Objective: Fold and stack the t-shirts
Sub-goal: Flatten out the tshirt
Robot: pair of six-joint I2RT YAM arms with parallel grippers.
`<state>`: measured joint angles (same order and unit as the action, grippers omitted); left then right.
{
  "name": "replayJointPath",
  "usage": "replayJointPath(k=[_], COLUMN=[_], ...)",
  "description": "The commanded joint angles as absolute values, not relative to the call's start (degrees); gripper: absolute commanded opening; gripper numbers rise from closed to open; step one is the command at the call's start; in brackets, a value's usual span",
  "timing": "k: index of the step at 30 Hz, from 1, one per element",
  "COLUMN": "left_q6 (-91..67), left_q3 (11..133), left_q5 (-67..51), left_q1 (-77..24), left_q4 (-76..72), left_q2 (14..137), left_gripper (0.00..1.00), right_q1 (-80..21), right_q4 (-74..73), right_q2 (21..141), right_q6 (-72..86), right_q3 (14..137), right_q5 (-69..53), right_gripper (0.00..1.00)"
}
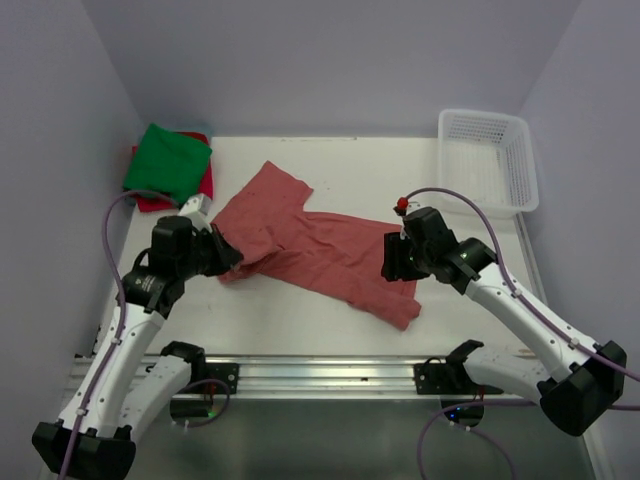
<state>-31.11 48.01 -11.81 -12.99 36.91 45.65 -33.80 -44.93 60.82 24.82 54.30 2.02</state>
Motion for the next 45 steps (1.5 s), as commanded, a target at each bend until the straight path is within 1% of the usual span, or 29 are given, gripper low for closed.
replayJointPath(k=[1, 5, 6, 7, 9, 10, 11, 12, 13, 14, 15, 16, 20, 23, 24, 26, 27, 30, 34, 39, 45], left_q6=[-37.1, -38.4, -37.8, -37.8, -37.5, -37.6, -37.7, -37.6, -37.7, -37.6, -37.4, -37.4, -36.8, -38.4, -38.9, -41.4, -42.2, -44.7, -45.3, -47.4, -48.1], left_q3=[38.8, 35.7, 35.9, 36.6, 36.8, 36.9, 37.0, 37.3, 37.6, 37.9, 38.6, 38.9, 39.5, 37.7, 36.2, 35.0, 33.8, 31.3, 29.6, 30.4, 32.3], left_q5=[-18.7, -16.1, -14.0, -12.7, -10.4, -9.2, -8.4, -7.7, -7.1, -6.8, -6.0, -5.5, -4.2, -5.5, -6.0, -4.7, -2.7, -2.6, -1.8, -0.3, 4.5], left_q1=[-14.1, -16.0, -16.0, -16.0, -16.0, -16.0, -16.0, -16.0, -16.0, -16.0, -16.0, -16.1, -16.1, -16.7, -18.0, -20.6, -23.7, -27.1, -27.6, -28.6, -29.0], left_q4=[43.9, 45.3, 45.4, 45.3, 43.3, 41.4, 40.4, 39.5, 37.8, 37.2, 36.7, 36.5, 37.4, 38.6, 39.0, 41.5, 43.4, 45.8, 47.0, 43.3, 36.9], left_q2=[42.0, 40.3, 40.5, 40.6, 40.3, 40.3, 40.6, 41.0, 41.7, 42.2, 43.1, 43.4, 44.5, 44.1, 43.3, 42.5, 41.5, 40.3, 40.9, 45.3, 52.3], left_gripper=[0.0, 0.0, 0.0, 0.1, 0.19, 0.34, 0.43, 0.5, 0.61, 0.66, 0.74, 0.77, 0.79, 0.73, 0.7, 0.68, 0.68, 0.65, 0.59, 0.56, 0.56], right_q1=[-34.0, -34.0, -33.9, -34.0, -34.0, -33.9, -34.0, -33.9, -33.9, -33.9, -34.0, -33.9, -33.9, -34.0, -33.9, -34.0, -33.9, -33.9, -34.0, -33.9, -33.9], right_q4=[-42.7, -42.8, -42.8, -42.6, -42.5, -42.5, -42.5, -42.6, -42.7, -42.7, -42.8, -43.2, -43.4, -43.6, -43.6, -43.6, -43.5, -43.2, -43.2, -42.8, -42.9], right_q2=[62.2, 63.8, 64.2, 64.2, 64.4, 64.5, 64.5, 64.4, 64.2, 64.1, 63.9, 63.5, 62.6, 62.7, 62.8, 63.2, 63.3, 64.0, 64.6, 64.8, 65.1], right_q6=[24.5, 24.3, 24.3, 24.2, 24.5, 24.6, 24.8, 24.8, 24.9, 24.9, 24.9, 24.9, 25.0, 24.9, 24.9, 24.9, 24.8, 24.9, 24.9, 24.7, 24.4], right_q3=[55.8, 56.7, 56.8, 56.8, 56.7, 56.6, 56.4, 56.3, 56.3, 55.9, 55.8, 55.5, 54.9, 54.9, 55.0, 55.2, 55.2, 55.3, 55.8, 56.2, 56.4], right_q5=[2.5, 2.4, 2.3, 2.0, 1.7, 1.5, 1.3, 1.3, 1.4, 1.5, 1.7, 1.9, 3.0, 3.2, 3.3, 3.3, 3.3, 3.2, 2.4, 1.9, 1.4], right_gripper=[0.5, 0.51, 0.53, 0.54, 0.57, 0.58, 0.59, 0.6, 0.61, 0.61, 0.61, 0.62, 0.62, 0.62, 0.62, 0.62, 0.62, 0.62, 0.62, 0.62, 0.62])
